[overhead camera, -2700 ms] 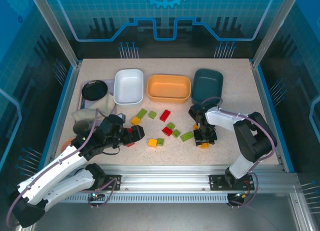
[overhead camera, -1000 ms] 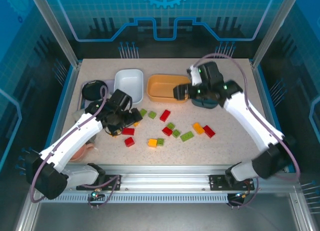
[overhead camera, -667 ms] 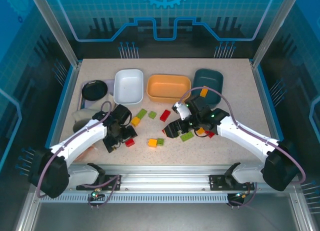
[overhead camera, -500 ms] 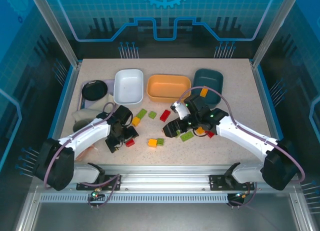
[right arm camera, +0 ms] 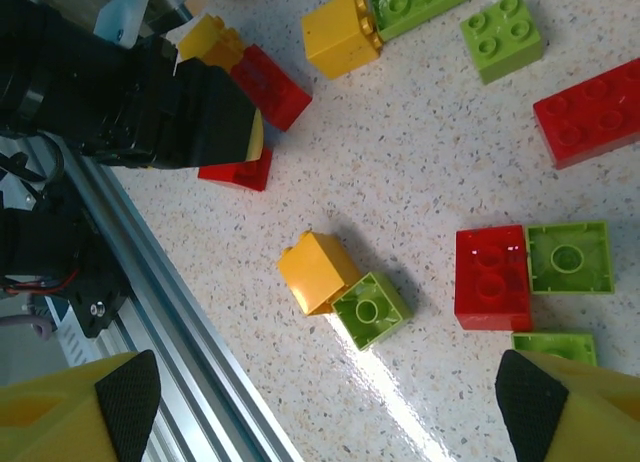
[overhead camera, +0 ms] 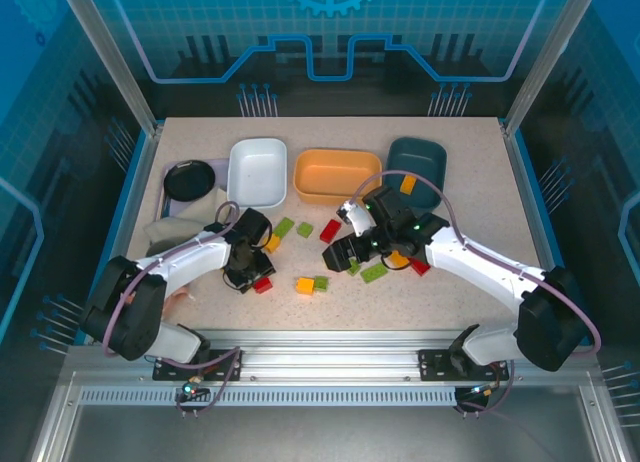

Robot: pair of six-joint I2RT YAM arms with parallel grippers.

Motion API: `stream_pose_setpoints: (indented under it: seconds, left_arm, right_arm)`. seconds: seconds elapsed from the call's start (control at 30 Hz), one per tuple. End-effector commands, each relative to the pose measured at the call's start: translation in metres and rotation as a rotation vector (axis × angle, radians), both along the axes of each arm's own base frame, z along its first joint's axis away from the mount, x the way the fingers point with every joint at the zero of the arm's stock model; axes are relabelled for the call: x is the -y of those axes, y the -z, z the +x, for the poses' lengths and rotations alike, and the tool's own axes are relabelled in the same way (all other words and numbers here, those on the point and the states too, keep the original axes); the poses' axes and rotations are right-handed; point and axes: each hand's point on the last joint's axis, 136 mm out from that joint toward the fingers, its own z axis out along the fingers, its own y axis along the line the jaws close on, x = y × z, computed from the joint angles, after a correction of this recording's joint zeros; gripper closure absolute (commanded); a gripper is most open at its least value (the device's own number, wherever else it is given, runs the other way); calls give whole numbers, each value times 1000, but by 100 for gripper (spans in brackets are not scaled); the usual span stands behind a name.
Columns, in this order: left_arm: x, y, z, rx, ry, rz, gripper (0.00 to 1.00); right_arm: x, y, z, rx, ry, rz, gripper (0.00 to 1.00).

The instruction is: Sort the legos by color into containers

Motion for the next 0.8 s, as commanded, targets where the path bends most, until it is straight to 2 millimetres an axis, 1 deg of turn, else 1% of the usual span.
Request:
stream_pose_setpoints:
  seconds: [0.0,0.03,0.07,0.17,0.2,0.27,0.33,0.4,0.43,0.5,0.6,0.7,0.77]
  left_arm:
    - [-4,-17,5,24,1,17,68]
    - [-4,-24,7,35,2,17,68]
    - [-2,-34,10,54,6,12,68]
    - [1,-73,26,129,18,2,69]
    - [2,-87,36,162,26,5,69]
    - [1,-107,57,206,32,3,69]
    - [-2,-116,82,225,31,1,70]
    - [-8,-125,114,253,29,6,71]
    - [-10,-124,128,257,32,12,71]
    - [-16,-126,163,276,31,22,71]
    - [-22,-119,208,272,21,22,71]
    - [-31,-103,241,239,5,38,70]
    - [-37,-90,256,213,-5,55,70]
  right_arm:
    - [-2,-19,14,20,42,22,11]
    - [1,-23,18,17,59,31,11]
    - [4,-30,23,27,77,47,11]
    - [12,-53,37,80,124,73,11]
    - [15,-60,43,96,142,78,11]
    - [20,-69,51,110,173,86,11]
    - [24,-72,58,117,205,83,12]
    - [29,-73,64,119,240,75,11]
    - [30,-73,67,120,254,75,11]
    - [33,-71,71,111,280,75,11]
    - [36,-66,75,86,317,59,11]
    - [41,-60,77,60,352,24,12]
    - [45,-51,77,30,364,2,12]
